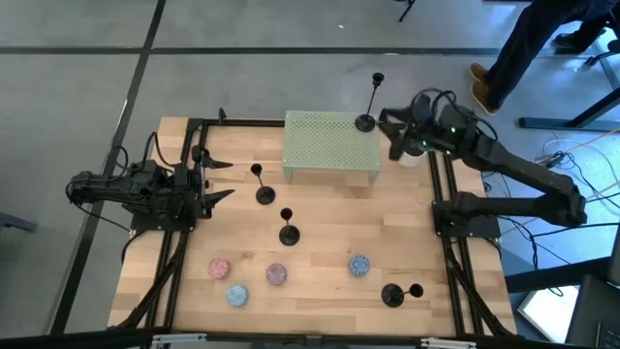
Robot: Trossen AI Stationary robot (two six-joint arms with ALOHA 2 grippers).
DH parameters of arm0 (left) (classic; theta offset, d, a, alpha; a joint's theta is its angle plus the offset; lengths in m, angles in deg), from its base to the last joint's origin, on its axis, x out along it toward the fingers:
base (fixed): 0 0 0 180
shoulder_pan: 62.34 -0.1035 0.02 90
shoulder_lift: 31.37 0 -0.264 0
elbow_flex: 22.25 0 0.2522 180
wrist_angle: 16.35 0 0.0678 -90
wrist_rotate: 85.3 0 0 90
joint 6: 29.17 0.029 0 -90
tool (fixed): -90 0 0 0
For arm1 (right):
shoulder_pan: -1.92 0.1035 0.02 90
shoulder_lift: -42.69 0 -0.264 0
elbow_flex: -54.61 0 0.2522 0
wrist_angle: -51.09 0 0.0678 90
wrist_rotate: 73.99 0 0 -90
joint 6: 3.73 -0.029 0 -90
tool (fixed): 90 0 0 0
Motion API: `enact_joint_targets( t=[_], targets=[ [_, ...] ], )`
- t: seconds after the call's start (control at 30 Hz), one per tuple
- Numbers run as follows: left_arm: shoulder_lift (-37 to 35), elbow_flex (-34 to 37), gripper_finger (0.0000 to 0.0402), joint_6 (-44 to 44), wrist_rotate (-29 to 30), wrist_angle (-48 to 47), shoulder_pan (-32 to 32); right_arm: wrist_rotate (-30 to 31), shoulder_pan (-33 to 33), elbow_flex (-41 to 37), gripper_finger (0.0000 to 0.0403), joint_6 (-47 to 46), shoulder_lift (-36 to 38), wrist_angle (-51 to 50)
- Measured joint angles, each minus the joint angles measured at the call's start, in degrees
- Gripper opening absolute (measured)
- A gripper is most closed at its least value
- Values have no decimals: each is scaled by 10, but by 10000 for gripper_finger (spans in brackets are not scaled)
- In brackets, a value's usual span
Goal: Pick & Place candle stick holders
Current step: Align the black candle holder with the black candle holder on the shelf
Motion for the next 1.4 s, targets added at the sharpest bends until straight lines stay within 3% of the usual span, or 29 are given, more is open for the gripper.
enact_joint_targets(
  t=[0.1, 0.3, 0.5, 0.83, 1.13, 1.4],
  targets=[
    [0, 0, 322, 0, 0, 0, 0, -31, 52, 0, 223, 7, 18, -54],
    [0, 0, 322, 0, 0, 0, 0, -191, 135, 0, 223, 15, 37, -186],
    [0, 0, 322, -19, 0, 0, 0, -307, 209, -1, 223, 1, 41, -333],
    [0, 0, 322, -50, -1, -10, 0, -330, 338, -33, 223, -163, 34, -369],
    [0, 0, 322, -60, -2, -9, 0, -328, 439, -114, 223, -258, 34, -368],
    [0, 0, 322, -75, -2, -8, 0, -339, 522, -199, 222, -370, 34, -218]
  ],
)
